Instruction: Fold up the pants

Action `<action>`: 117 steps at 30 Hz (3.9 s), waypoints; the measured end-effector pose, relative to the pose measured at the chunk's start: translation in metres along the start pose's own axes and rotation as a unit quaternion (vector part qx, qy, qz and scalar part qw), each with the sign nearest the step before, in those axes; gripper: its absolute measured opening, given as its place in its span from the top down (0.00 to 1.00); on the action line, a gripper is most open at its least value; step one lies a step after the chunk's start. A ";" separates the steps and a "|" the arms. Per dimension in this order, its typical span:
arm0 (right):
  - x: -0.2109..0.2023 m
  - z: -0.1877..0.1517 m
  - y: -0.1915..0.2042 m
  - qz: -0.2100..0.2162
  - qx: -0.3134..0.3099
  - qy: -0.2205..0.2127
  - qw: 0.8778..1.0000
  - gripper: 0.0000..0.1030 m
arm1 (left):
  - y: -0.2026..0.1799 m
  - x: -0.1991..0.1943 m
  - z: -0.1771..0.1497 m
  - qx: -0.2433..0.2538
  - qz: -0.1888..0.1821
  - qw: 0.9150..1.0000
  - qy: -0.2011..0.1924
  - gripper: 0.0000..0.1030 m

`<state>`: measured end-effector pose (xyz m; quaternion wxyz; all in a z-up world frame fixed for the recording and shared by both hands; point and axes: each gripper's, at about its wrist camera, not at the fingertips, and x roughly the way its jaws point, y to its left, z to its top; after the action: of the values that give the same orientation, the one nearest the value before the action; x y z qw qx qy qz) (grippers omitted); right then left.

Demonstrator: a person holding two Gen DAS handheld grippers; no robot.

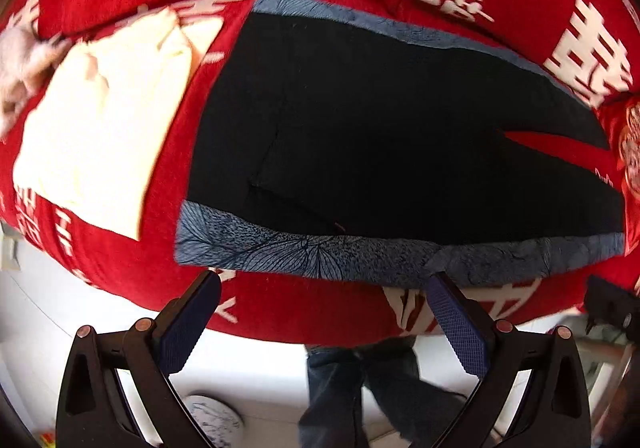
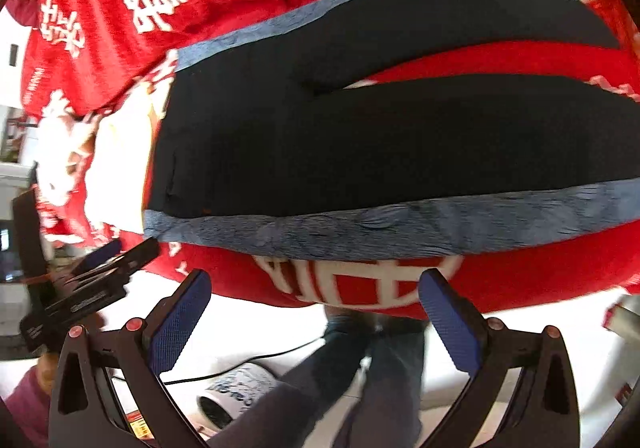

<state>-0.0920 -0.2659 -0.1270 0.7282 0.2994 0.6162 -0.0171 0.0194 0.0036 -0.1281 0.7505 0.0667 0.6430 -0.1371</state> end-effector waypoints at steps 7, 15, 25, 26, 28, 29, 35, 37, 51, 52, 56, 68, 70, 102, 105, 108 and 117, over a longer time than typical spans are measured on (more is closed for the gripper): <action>0.073 -0.010 0.003 0.137 0.016 0.033 0.990 0.00 | 0.038 0.027 -0.012 -0.058 -0.062 0.996 -0.007 0.00; 0.138 -0.023 -0.002 0.220 0.076 0.038 0.972 0.10 | 0.048 0.060 -0.020 -0.054 -0.098 0.994 0.009 0.13; 0.170 -0.007 -0.013 0.302 0.194 0.003 0.933 0.86 | 0.048 0.075 -0.023 -0.091 -0.186 0.978 0.029 0.13; 0.165 -0.003 -0.010 0.305 0.186 -0.004 0.934 0.86 | 0.048 0.075 -0.022 -0.100 -0.197 0.975 0.032 0.13; 0.149 0.002 0.000 0.305 0.153 -0.016 0.940 0.88 | 0.048 0.073 -0.017 -0.129 -0.222 0.966 0.027 0.13; 0.140 0.004 0.006 0.306 0.136 -0.019 0.942 0.89 | 0.048 0.073 -0.013 -0.144 -0.234 0.961 0.024 0.12; 0.117 0.009 0.018 0.297 0.075 -0.004 0.952 0.86 | 0.052 0.086 0.012 -0.201 -0.213 0.956 0.015 0.52; 0.118 0.008 0.009 0.280 0.076 0.001 0.957 0.85 | 0.051 0.093 0.016 -0.191 -0.199 0.961 0.021 0.59; 0.110 -0.033 -0.119 0.320 0.252 -0.080 0.910 0.44 | 0.041 0.091 0.020 -0.101 -0.173 0.980 0.012 0.63; 0.114 -0.035 -0.122 0.338 0.272 -0.084 0.897 0.48 | 0.040 0.091 0.020 -0.100 -0.172 0.980 0.011 0.63; 0.112 -0.040 -0.126 0.324 0.308 -0.084 0.891 0.95 | 0.037 0.083 0.021 -0.089 -0.154 0.984 0.007 0.77; -0.009 0.109 -0.068 0.267 0.092 -0.047 0.958 0.95 | -0.001 -0.004 0.125 -0.108 -0.154 0.979 -0.083 0.78; -0.008 0.150 -0.069 0.268 0.083 -0.036 0.959 0.94 | -0.008 -0.005 0.157 -0.099 -0.140 0.980 -0.101 0.78; 0.142 0.316 0.016 0.073 -0.167 0.072 0.981 0.60 | -0.014 0.144 0.271 -0.065 0.109 0.990 -0.059 0.06; 0.138 0.341 -0.007 0.068 -0.127 0.042 0.989 0.79 | -0.015 0.140 0.271 -0.056 0.108 0.991 -0.058 0.05; 0.108 0.351 -0.037 0.110 -0.055 0.014 0.992 0.76 | -0.025 0.124 0.262 -0.041 0.115 0.991 -0.047 0.05; 0.001 0.258 -0.117 0.062 -0.030 -0.034 0.997 0.45 | -0.131 0.083 0.194 0.056 0.063 0.996 -0.021 0.05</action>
<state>0.0911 -0.4796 -0.1605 0.7572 0.3141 0.5715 0.0368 0.1762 -0.1845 -0.1684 0.7661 0.1455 0.6131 -0.1269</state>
